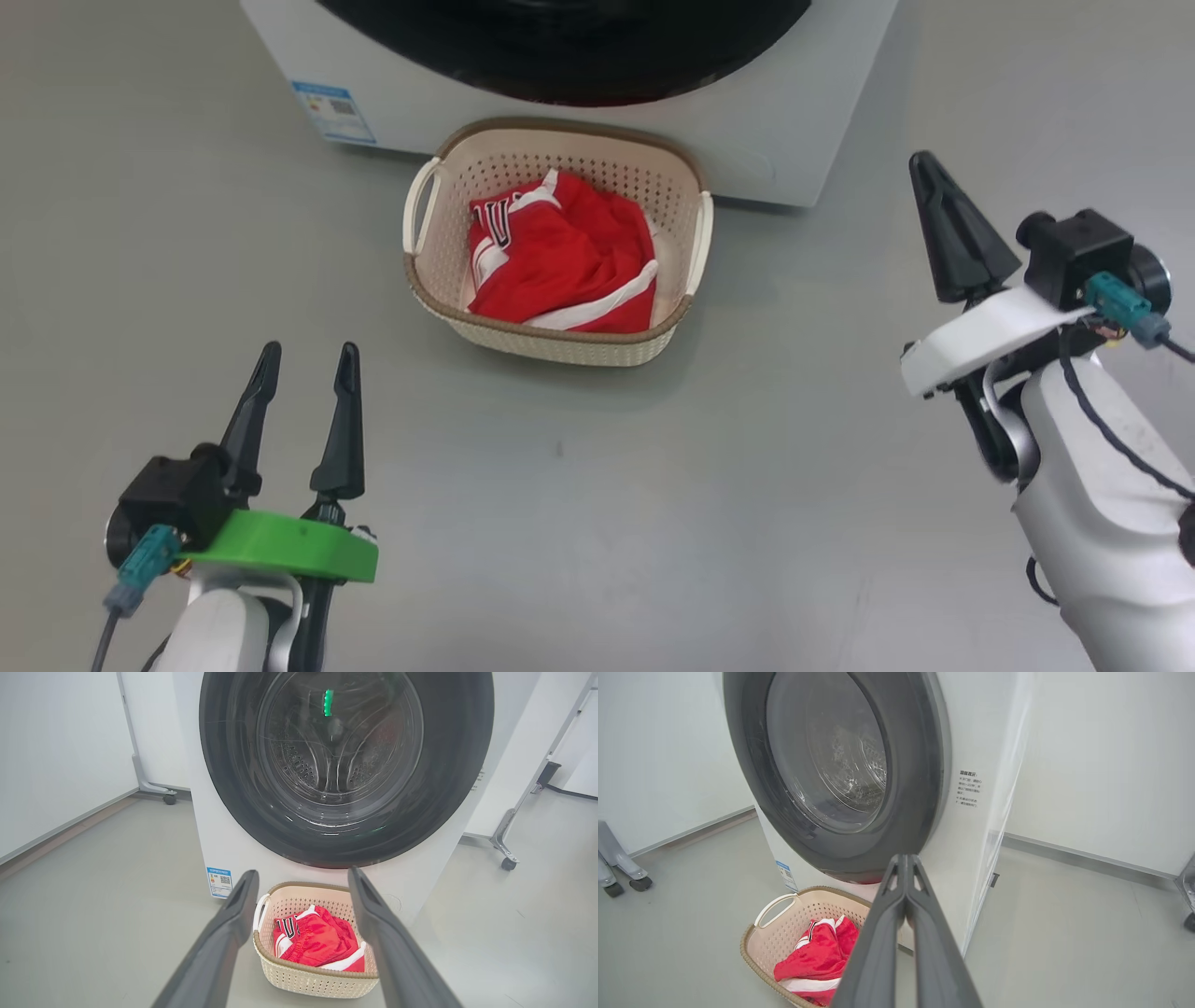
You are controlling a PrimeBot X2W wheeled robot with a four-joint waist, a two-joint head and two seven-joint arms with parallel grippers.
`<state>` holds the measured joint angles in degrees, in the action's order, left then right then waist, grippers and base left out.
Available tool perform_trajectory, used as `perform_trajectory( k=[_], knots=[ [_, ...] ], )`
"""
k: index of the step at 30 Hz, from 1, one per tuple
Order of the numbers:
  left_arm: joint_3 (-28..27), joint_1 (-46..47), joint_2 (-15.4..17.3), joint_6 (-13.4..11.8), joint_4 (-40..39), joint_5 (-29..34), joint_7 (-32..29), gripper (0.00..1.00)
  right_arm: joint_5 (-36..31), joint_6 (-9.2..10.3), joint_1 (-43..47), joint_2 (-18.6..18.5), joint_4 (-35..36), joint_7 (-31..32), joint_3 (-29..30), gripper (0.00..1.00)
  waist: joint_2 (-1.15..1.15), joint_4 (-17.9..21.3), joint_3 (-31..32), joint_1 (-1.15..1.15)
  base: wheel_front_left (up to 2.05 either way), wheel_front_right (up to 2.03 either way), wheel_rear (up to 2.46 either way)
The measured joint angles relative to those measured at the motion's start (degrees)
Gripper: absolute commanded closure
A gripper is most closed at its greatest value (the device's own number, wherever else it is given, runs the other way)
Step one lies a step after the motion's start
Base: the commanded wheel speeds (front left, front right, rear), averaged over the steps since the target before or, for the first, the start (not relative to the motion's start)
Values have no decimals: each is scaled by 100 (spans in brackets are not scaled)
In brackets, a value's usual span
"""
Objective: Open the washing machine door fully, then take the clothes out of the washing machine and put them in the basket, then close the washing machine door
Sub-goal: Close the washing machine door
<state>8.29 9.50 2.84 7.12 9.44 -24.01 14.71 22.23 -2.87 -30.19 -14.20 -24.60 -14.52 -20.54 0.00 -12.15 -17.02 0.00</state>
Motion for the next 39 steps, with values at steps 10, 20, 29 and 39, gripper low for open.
perform_trajectory(
  k=[10,20,29,39],
  knots=[
    [-448,-622,5,-1,-13,-88,-1,0,45,140,1046,78,514,1,403,100,0,681,623,0,0,0,0],
    [-365,-846,3,0,-89,-88,0,0,46,304,1918,87,1114,1,934,100,0,1101,1018,0,0,0,0],
    [-208,-991,1,0,-70,-86,-1,0,-29,407,2632,152,1486,1,1272,100,0,1192,1190,0,0,0,0],
    [-204,-1220,-7,0,63,-25,-1,0,-205,412,3232,316,1705,1,1401,0,0,1159,1426,0,0,0,0]
  ],
)
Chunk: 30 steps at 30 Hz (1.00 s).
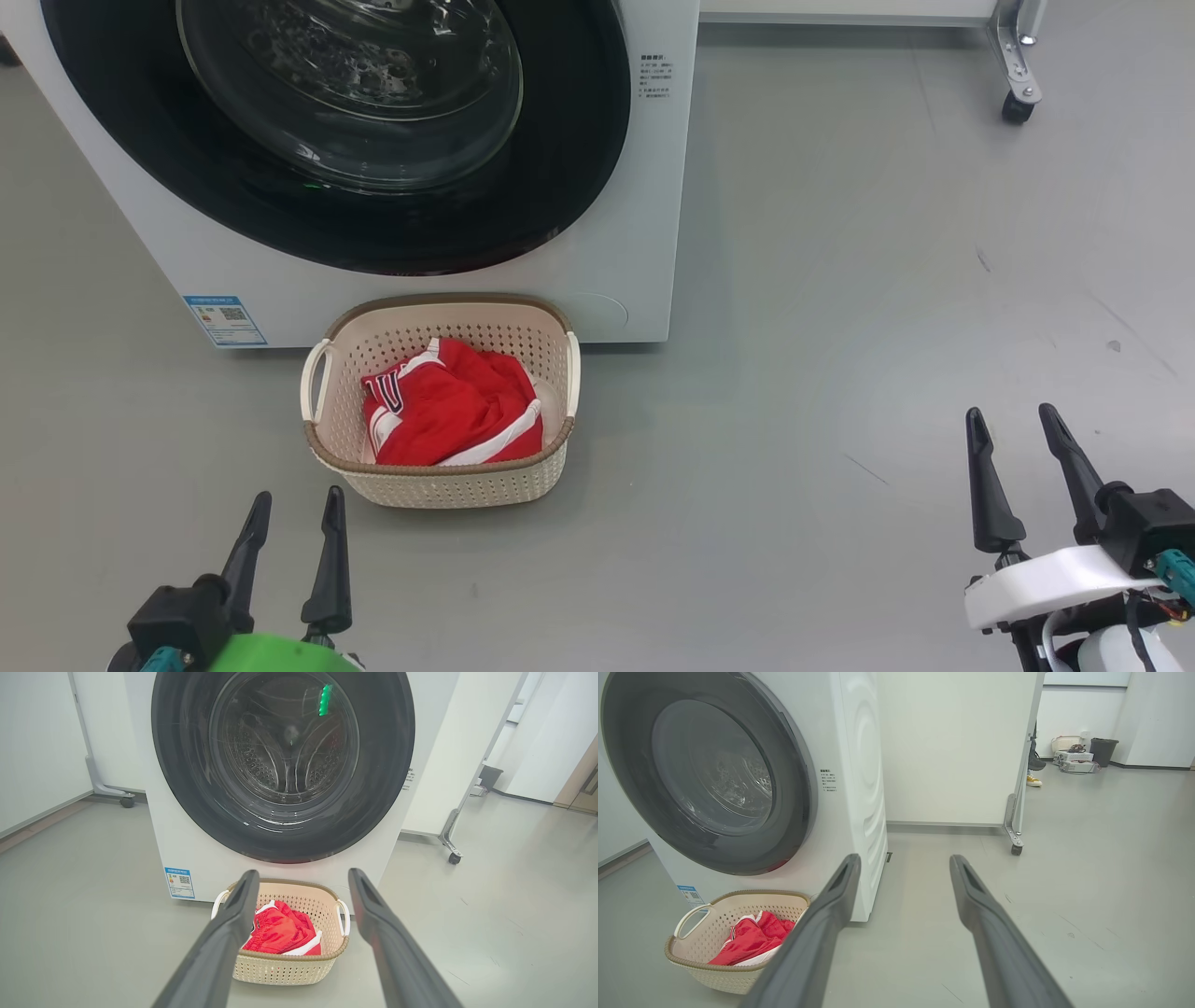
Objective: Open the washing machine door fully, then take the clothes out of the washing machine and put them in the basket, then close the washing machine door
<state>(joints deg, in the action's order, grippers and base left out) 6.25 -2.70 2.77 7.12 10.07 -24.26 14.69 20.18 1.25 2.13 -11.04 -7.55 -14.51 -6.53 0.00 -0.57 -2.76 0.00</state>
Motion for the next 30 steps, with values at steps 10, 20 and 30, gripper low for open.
perform_trajectory(
  k=[10,20,30],
  knots=[
    [-14,-56,-1,0,4,99,0,0,-123,-38,205,82,247,0,109,0,0,-26,77,0,0,0,0],
    [-98,-57,-8,0,35,132,0,0,-235,-127,350,155,334,0,188,0,0,-70,74,0,0,0,0],
    [-30,-56,-9,0,14,123,0,0,-323,-218,437,212,383,0,260,0,0,-100,51,0,0,0,0]
  ],
)
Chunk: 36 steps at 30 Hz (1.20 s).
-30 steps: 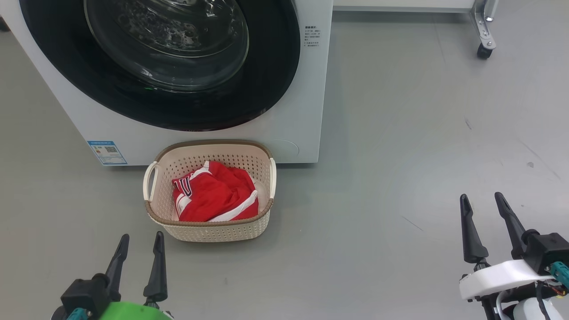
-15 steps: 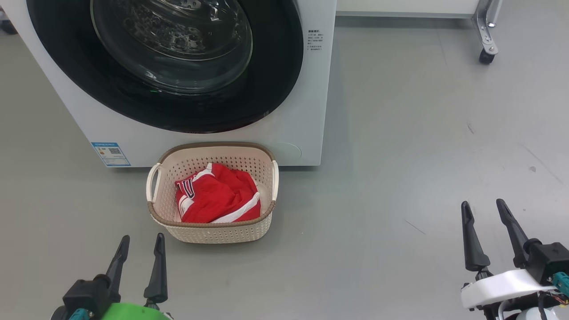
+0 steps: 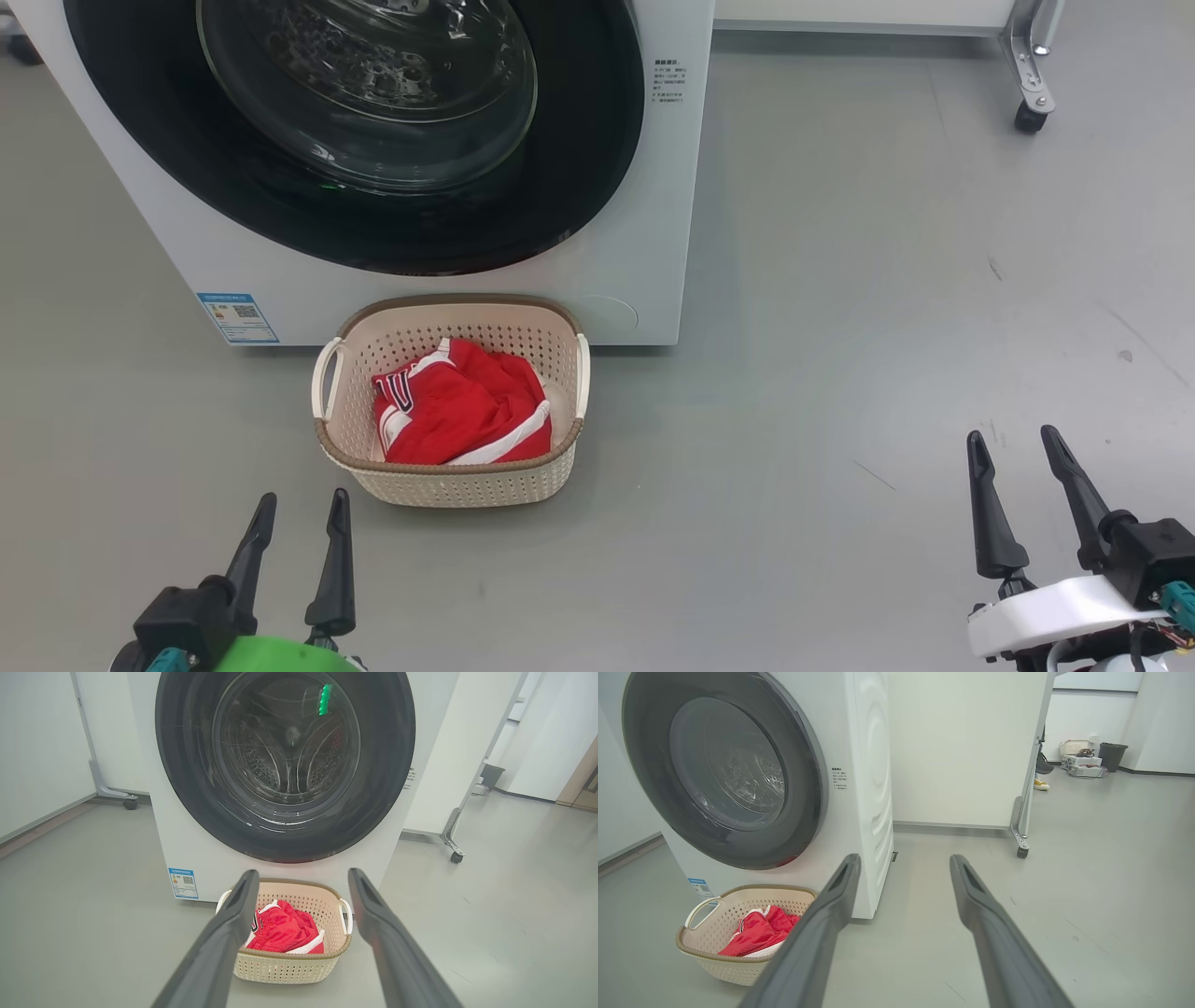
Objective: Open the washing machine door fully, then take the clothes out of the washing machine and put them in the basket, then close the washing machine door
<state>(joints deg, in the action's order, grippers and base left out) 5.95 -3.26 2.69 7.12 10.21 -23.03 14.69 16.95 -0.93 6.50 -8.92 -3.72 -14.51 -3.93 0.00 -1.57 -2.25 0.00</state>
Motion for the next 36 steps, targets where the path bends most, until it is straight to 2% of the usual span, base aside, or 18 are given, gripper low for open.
perform_trajectory(
  k=[36],
  knots=[
    [230,0,-2,0,-90,-119,0,0,-205,-204,69,222,27,0,253,0,0,2,5,0,0,0,0]
  ],
)
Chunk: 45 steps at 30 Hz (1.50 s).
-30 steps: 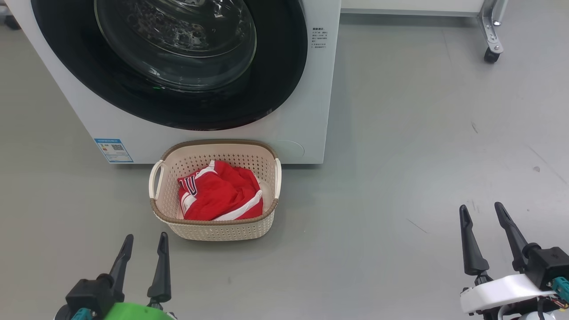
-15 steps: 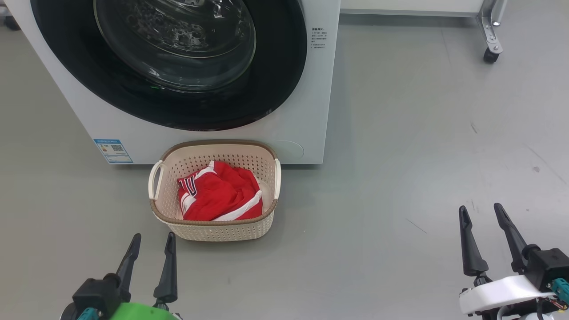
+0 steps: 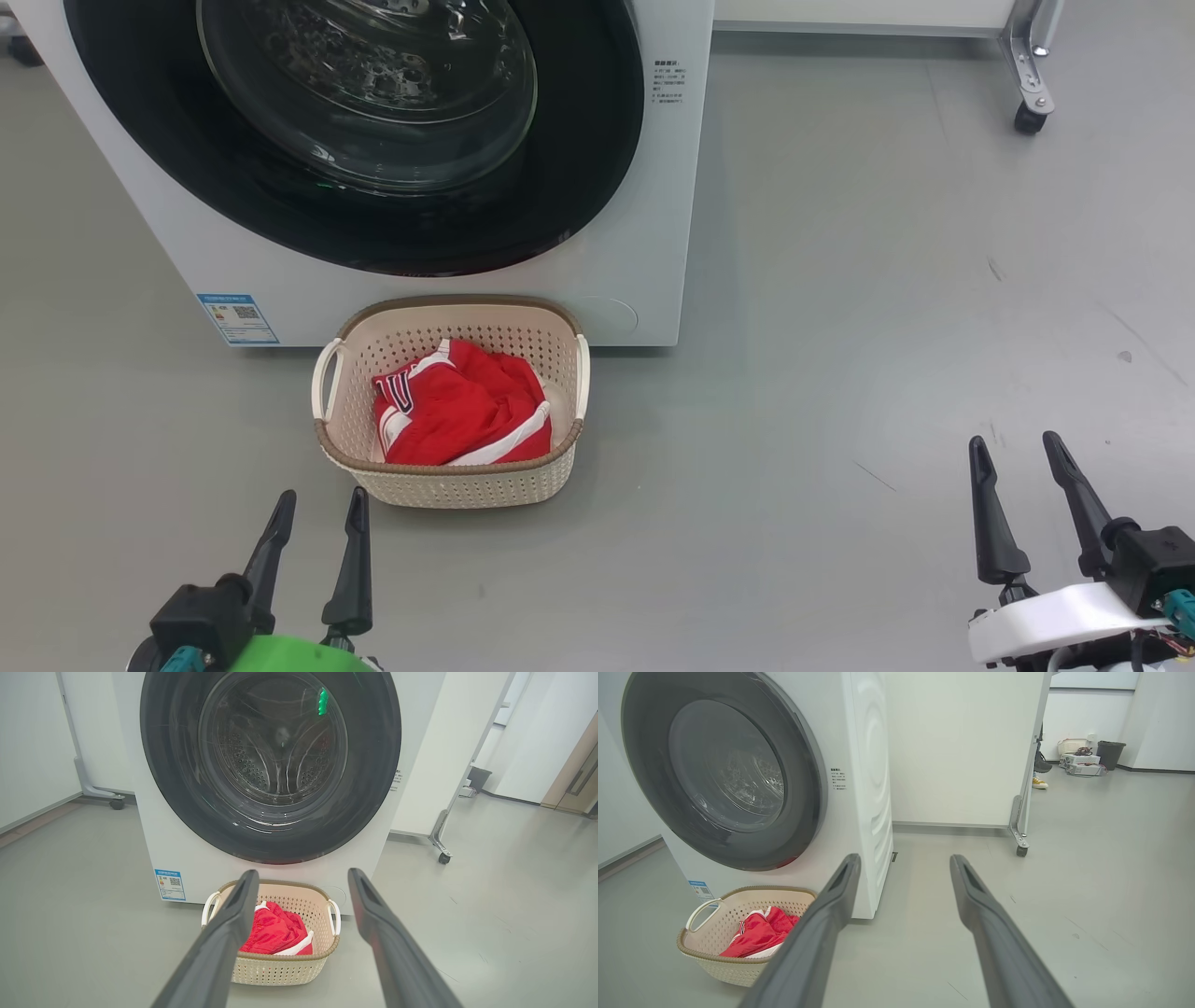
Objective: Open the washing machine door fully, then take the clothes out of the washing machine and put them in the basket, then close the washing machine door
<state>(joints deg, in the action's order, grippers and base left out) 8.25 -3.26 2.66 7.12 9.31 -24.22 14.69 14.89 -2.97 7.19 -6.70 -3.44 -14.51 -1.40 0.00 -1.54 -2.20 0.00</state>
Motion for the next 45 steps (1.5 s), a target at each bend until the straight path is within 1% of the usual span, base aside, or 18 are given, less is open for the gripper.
perform_trajectory(
  k=[4,12,13,19,23,28,37,45],
  knots=[
    [14,-1,1,0,-1,-9,0,0,-1,-47,3,51,-1,0,26,0,0,-8,4,0,0,0,0],
    [60,-1,5,0,-23,-78,0,0,-30,-52,9,90,-1,0,49,0,0,-18,7,0,0,0,0],
    [81,-1,9,0,-29,-109,0,100,-45,-60,9,93,-1,0,51,100,0,-18,6,0,0,0,0],
    [136,-65,-40,-1,197,-123,-1,100,-24,-64,104,219,-266,7,20,100,0,-17,7,0,0,0,0],
    [147,-80,-41,-1,174,-309,-1,100,141,-65,104,219,-278,13,18,100,0,-8,16,0,0,0,0],
    [152,-88,-41,-1,130,-657,-52,100,487,-67,101,223,-286,93,29,100,0,1,25,0,0,0,0],
    [59,-87,-41,-2,127,-1363,-211,100,1406,-101,38,247,-364,288,97,100,0,16,41,0,0,0,0],
    [-40,-85,-32,-3,129,-1875,-357,100,1958,-119,-34,271,-428,469,163,100,0,30,54,0,0,0,0]
  ],
)
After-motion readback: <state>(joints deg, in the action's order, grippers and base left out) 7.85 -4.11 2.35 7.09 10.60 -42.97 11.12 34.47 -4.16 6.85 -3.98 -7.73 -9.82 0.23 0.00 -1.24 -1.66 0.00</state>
